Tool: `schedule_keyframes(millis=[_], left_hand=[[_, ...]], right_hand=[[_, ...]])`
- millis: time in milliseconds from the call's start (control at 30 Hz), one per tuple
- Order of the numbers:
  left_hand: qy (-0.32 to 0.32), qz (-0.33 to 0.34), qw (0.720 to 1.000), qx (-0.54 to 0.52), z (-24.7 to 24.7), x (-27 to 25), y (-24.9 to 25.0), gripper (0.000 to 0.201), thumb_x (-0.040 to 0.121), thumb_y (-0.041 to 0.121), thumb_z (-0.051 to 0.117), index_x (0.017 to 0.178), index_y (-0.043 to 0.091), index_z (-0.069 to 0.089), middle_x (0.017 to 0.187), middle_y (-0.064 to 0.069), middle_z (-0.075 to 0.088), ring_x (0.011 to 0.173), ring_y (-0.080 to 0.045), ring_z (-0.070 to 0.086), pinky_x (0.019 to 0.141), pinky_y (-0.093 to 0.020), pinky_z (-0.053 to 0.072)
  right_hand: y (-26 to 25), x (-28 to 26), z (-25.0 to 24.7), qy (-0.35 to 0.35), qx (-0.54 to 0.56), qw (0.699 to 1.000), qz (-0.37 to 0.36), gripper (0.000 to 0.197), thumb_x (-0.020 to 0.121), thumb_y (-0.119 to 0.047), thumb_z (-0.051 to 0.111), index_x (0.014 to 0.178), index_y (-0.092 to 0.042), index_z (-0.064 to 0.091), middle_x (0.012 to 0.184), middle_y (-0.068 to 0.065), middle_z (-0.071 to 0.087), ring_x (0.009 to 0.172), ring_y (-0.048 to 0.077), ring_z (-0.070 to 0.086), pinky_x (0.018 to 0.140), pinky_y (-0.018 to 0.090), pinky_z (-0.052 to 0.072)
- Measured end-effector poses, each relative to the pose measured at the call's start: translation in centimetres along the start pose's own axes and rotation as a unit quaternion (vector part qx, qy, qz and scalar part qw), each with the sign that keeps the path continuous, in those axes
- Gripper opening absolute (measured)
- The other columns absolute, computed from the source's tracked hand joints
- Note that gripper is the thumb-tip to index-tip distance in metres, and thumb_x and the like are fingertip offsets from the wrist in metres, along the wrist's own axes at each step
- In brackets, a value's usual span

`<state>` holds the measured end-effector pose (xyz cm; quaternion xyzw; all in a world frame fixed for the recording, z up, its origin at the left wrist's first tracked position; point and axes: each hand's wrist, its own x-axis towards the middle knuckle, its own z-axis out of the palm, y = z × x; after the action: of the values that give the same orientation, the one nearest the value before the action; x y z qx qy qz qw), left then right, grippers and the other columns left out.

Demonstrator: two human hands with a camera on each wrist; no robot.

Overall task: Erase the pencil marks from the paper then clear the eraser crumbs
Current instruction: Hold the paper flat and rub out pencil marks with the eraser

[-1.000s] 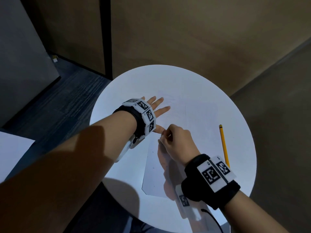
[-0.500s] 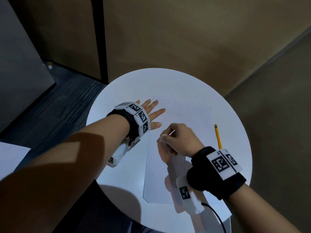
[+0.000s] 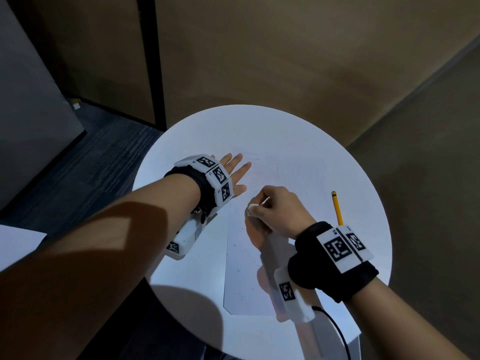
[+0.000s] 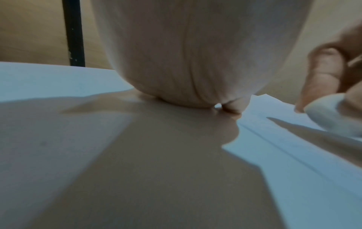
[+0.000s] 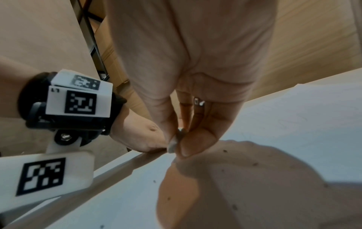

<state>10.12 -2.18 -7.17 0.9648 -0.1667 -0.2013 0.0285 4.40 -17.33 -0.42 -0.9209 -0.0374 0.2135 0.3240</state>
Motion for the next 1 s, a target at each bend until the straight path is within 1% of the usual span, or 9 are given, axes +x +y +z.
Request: schedule_keyframes(millis=[67,233,333,467,700,767,833,933,1000], left_hand=[[-0.012,0.006,1.0,-0.009,0.3,0.3,-0.2,0.058,0.101,0.048,0.017,0.15,0.03,-0.01,0.158,0.002,-0.017,0.146,-0.019,-0.012,0.115,-0.042,-0.004],[-0.024,0.009,1.0,0.0,-0.1,0.1,-0.2,0.059,0.101,0.048,0.017,0.149,0.03,-0.011,0.158,0.001,-0.017,0.146,-0.02,-0.012,0.115,-0.043,-0.004],[-0.028,0.014,0.999,0.009,-0.5,-0.1,0.0,0.059,0.101,0.047,0.017,0.15,0.029,-0.01,0.158,0.0,-0.017,0.146,-0.02,-0.011,0.115,-0.043,-0.003],[-0.037,0.01,0.999,0.009,-1.0,-0.3,0.3,0.059,0.102,0.047,0.017,0.15,0.028,-0.011,0.158,0.0,-0.018,0.146,-0.02,-0.012,0.115,-0.042,-0.003],[-0.036,0.008,0.999,0.0,-0.8,-0.4,0.1,0.059,0.101,0.047,0.018,0.15,0.029,-0.012,0.158,0.001,-0.018,0.146,-0.02,-0.011,0.115,-0.043,-0.004],[-0.037,0.006,0.999,0.004,-1.0,-0.5,0.2,0.059,0.101,0.047,0.018,0.15,0.028,-0.012,0.158,0.0,-0.019,0.146,-0.02,-0.011,0.115,-0.043,-0.003],[-0.038,0.007,0.999,0.009,-1.3,-0.8,0.5,0.059,0.102,0.045,0.018,0.15,0.027,-0.012,0.157,0.0,-0.019,0.146,-0.02,-0.011,0.116,-0.043,-0.002],[-0.042,0.013,0.999,0.0,-1.8,-1.3,0.6,0.058,0.102,0.044,0.019,0.15,0.027,-0.01,0.158,-0.001,-0.018,0.146,-0.02,-0.011,0.116,-0.042,-0.002],[-0.044,0.018,0.999,-0.01,-1.8,-1.5,0.5,0.058,0.103,0.044,0.019,0.15,0.027,-0.01,0.158,0.0,-0.018,0.146,-0.02,-0.012,0.115,-0.042,-0.004]], right_hand=[[-0.2,0.1,0.0,-0.002,-0.008,1.0,-0.006,0.006,0.085,-0.015,0.058,0.08,-0.012,0.057,0.068,-0.001,0.06,0.05,0.003,0.052,0.052,0.016,0.038],[-0.1,-0.7,1.0,-0.01,-0.098,0.994,-0.044,0.011,0.089,-0.016,0.055,0.079,-0.015,0.05,0.074,-0.008,0.051,0.076,0.012,0.048,0.052,0.006,0.031],[-0.6,-0.6,1.0,-0.022,-0.102,0.993,-0.055,0.018,0.088,-0.015,0.057,0.072,-0.018,0.049,0.07,-0.011,0.05,0.076,0.012,0.049,0.052,0.008,0.031],[-1.0,0.1,1.3,0.026,-0.072,0.996,-0.053,0.01,0.088,-0.015,0.056,0.078,-0.013,0.054,0.085,0.002,0.063,0.08,0.017,0.053,0.061,0.023,0.036],[-0.9,-1.4,1.1,-0.06,-0.125,0.988,-0.069,0.029,0.088,-0.015,0.055,0.063,-0.023,0.042,0.07,-0.009,0.049,0.073,0.012,0.047,0.049,0.007,0.032],[-1.1,-0.5,1.0,-0.017,-0.094,0.994,-0.056,0.02,0.088,-0.016,0.058,0.071,-0.017,0.048,0.081,0.0,0.058,0.077,0.015,0.05,0.051,0.011,0.032],[-1.2,0.0,1.1,0.018,-0.088,0.995,-0.051,0.013,0.088,-0.016,0.057,0.077,-0.013,0.051,0.091,0.007,0.064,0.079,0.016,0.05,0.056,0.023,0.032],[-1.0,-0.7,1.4,-0.011,-0.134,0.988,-0.074,0.027,0.09,-0.015,0.052,0.066,-0.02,0.041,0.084,0.003,0.057,0.076,0.016,0.046,0.053,0.022,0.027],[-1.1,-1.1,1.2,-0.047,-0.153,0.984,-0.081,0.033,0.089,-0.013,0.052,0.062,-0.024,0.037,0.08,0.0,0.053,0.074,0.015,0.045,0.049,0.013,0.032]])
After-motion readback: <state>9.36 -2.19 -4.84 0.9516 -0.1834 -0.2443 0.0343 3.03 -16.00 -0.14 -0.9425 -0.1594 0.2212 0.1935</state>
